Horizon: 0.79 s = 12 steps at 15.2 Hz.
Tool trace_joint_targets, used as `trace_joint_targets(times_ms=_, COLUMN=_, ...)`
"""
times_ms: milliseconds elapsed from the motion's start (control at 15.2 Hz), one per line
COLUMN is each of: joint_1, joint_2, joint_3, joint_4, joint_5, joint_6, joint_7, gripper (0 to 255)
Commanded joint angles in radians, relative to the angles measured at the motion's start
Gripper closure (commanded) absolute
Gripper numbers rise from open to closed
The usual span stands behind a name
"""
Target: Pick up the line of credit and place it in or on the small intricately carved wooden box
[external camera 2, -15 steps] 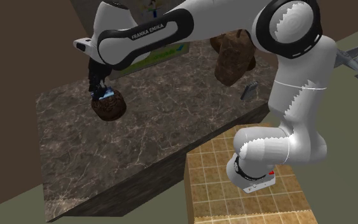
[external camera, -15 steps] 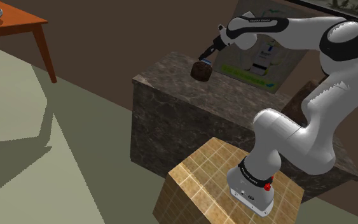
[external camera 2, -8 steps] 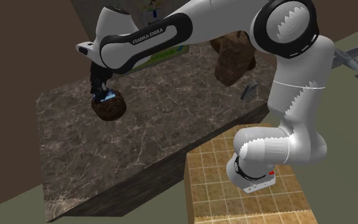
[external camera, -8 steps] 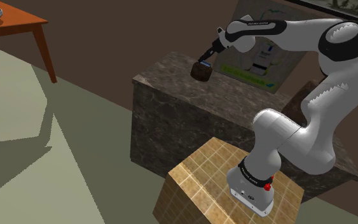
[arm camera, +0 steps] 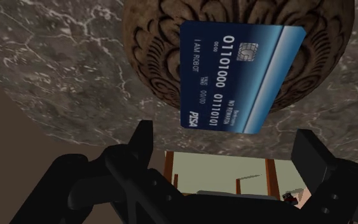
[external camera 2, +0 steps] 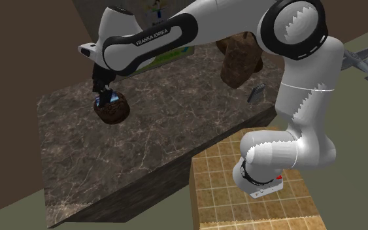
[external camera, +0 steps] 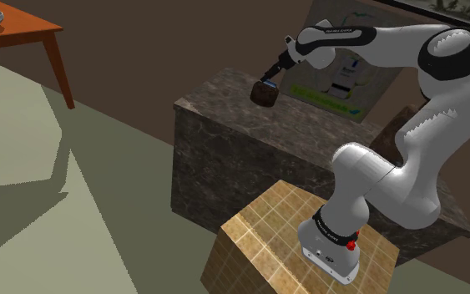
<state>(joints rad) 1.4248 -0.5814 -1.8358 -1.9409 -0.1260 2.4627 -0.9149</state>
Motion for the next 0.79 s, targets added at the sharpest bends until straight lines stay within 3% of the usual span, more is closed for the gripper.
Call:
trace_joint_targets(times_ms=0, joint_1=-0.042, joint_2=0.014, joint_3=0.035, joint_4=-0.001, joint_5=0.014, joint_6=-0.023, joint_7=-0.009, gripper=0)
trace_joint_targets(times_ms=198, joint_1=-0.159, joint_2=0.046, joint_3=0.132, joint_4=0.003, joint_5=0.051, joint_6=-0.092, joint_7=-0.033, gripper=0)
trace_joint_targets(times_ms=726, joint_1=-0.159, joint_2=0.046, joint_3=0.133, joint_4=0.003, joint_5=0.05, joint_6=-0.092, joint_7=-0.032, gripper=0)
